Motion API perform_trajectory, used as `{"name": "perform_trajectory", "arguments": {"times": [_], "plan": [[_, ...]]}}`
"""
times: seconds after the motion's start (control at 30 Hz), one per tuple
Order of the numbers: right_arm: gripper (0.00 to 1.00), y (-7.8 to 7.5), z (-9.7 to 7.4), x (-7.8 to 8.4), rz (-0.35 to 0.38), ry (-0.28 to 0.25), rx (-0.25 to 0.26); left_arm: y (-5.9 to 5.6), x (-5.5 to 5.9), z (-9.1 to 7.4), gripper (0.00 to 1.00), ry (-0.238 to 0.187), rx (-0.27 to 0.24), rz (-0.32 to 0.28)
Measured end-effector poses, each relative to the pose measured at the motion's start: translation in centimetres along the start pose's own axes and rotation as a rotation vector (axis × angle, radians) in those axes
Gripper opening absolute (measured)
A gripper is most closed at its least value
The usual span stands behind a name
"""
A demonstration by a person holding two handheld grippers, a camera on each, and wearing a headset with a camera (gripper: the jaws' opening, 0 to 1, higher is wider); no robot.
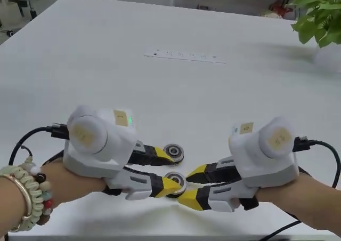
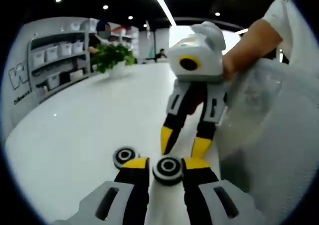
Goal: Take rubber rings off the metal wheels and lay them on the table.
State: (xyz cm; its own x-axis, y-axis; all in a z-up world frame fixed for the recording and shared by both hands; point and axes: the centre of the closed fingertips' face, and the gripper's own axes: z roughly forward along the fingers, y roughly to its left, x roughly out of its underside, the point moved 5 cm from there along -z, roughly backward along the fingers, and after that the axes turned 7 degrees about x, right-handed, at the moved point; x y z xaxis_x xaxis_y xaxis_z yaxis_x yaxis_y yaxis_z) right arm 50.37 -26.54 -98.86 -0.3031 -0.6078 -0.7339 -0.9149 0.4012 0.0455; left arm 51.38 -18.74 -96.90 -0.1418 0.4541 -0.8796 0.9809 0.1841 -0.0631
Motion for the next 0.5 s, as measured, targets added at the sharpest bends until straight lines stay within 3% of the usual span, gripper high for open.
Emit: {"name": "perform_trajectory", "arguments": {"times": [0.17, 0.3, 0.33, 0.37, 0.5], "plan": [[0.22, -0.04, 0.15, -0.1, 0.006, -0.008, 0.001, -0.25, 0.7, 0.5, 0.24, 0.038, 0.002, 0.023], [0.21, -0.14, 0.18, -0.07, 0.009, -0.01, 0.008, -0.28, 0.56, 0.73, 0.15, 0.03, 0.0, 0.037], [0.21, -0.18, 0.19, -0.07, 0.004, -0.011, 0.011, -0.29, 0.82, 0.7, 0.15, 0.062, 0.012, 0.065], [0.21, -0.21, 0.17, -0.07, 0.003, -0.011, 0.012, -0.22, 0.77, 0.74, 0.15, 0.042, -0.002, 0.032], [0.19, -0.27, 0.12, 0.02, -0.011, -0.01, 0.012, -0.13, 0.81, 0.72, 0.15, 0.036, 0.0, 0.026]]}}
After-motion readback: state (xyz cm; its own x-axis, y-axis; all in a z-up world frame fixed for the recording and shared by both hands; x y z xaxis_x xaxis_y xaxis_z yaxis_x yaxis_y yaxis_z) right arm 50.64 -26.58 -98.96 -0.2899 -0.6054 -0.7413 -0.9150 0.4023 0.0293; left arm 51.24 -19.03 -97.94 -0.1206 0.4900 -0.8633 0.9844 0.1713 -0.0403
